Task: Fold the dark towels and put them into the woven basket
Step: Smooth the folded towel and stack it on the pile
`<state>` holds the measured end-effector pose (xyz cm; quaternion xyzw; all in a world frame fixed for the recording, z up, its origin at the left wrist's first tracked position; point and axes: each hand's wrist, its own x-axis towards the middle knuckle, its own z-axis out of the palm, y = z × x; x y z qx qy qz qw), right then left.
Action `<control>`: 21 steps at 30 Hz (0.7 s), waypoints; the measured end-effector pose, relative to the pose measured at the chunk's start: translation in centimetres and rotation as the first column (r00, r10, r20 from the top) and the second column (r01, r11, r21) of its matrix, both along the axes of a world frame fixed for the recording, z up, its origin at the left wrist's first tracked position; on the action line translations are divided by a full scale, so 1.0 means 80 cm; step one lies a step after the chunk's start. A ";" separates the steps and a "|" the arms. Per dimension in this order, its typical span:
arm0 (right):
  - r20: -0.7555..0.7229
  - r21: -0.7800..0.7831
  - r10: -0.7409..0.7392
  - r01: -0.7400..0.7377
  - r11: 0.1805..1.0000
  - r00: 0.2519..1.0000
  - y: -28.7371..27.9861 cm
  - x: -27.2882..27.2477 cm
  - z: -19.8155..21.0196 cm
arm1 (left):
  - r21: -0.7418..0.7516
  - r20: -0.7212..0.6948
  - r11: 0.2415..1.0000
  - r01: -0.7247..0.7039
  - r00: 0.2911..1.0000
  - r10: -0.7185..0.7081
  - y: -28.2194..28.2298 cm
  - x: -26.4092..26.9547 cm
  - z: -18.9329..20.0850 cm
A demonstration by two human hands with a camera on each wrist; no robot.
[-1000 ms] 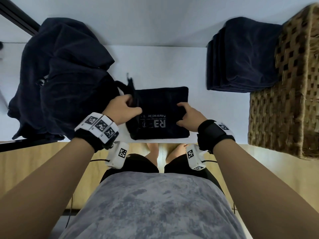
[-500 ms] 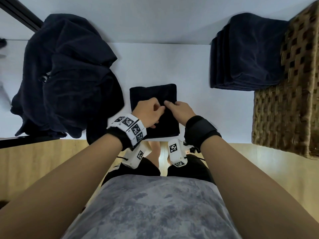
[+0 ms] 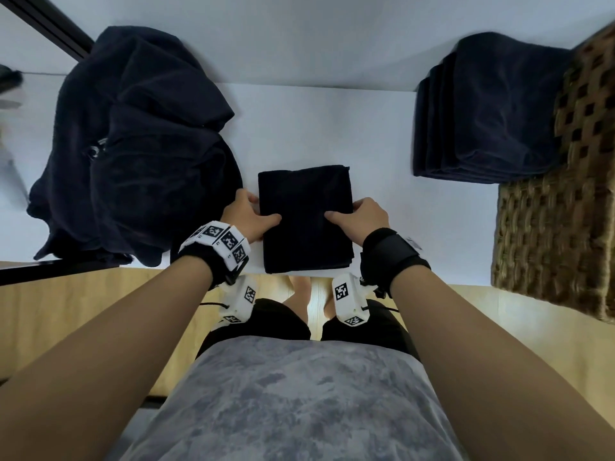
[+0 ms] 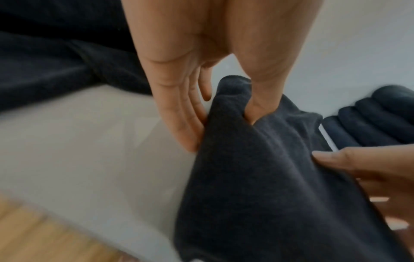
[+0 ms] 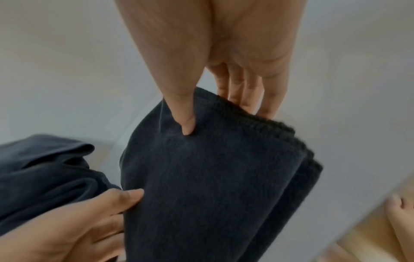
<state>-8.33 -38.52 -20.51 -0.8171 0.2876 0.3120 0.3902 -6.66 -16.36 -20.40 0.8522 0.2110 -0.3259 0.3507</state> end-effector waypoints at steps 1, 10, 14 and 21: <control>-0.006 0.024 -0.002 0.002 1.000 1.000 0.002 0.000 -0.001 | -0.028 -0.035 0.999 -0.045 0.998 0.044 -0.004 0.002 -0.001; -0.077 0.182 -0.158 0.170 0.969 0.984 -0.023 -0.020 0.008 | -0.173 -0.190 0.985 -0.016 0.982 -0.017 -0.052 0.015 0.003; -0.035 0.084 -0.286 0.288 0.954 0.958 -0.092 -0.045 0.021 | -0.305 -0.214 0.950 0.060 0.968 -0.130 -0.122 0.014 0.012; 0.052 -0.173 -0.365 0.368 0.914 0.930 -0.202 -0.076 0.042 | -0.393 -0.224 0.915 0.093 0.955 -0.193 -0.249 -0.002 0.009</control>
